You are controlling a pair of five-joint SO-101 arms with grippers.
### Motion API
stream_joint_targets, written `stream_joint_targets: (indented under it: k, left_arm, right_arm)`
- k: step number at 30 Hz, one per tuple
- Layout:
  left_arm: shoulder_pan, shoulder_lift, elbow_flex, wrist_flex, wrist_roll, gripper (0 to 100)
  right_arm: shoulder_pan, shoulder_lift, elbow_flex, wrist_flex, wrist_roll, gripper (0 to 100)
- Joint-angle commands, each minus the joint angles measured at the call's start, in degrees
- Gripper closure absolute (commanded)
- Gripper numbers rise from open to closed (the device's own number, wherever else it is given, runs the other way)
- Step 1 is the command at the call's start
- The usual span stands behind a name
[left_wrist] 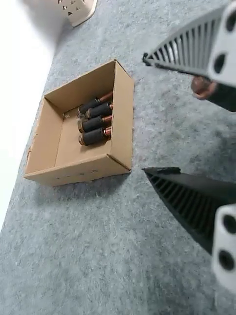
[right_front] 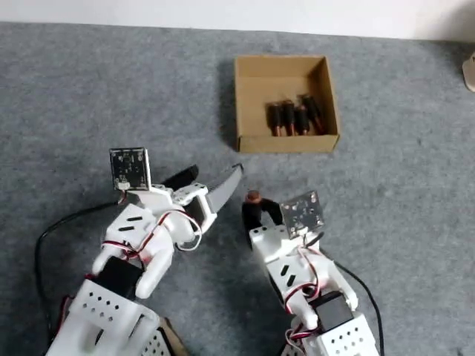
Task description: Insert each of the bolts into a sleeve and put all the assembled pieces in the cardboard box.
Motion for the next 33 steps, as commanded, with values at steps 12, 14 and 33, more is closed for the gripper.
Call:
stream_joint_targets:
  k: [12, 14, 33]
  left_arm:
    - [-0.8, -0.6, -6.0, 10.2, -3.3, 97]
    - [-0.8, -0.2, -6.0, 12.7, -3.3, 97]
    - [-5.9, -0.7, 3.9, 14.1, -3.6, 97]
  right_arm:
    - [0.8, -1.3, -5.6, 10.9, -0.2, 99.5]
    - [0.8, -1.3, -6.5, 11.3, -0.2, 99.5]
    - [5.2, 27.6, -27.2, 12.8, -2.2, 99.5]
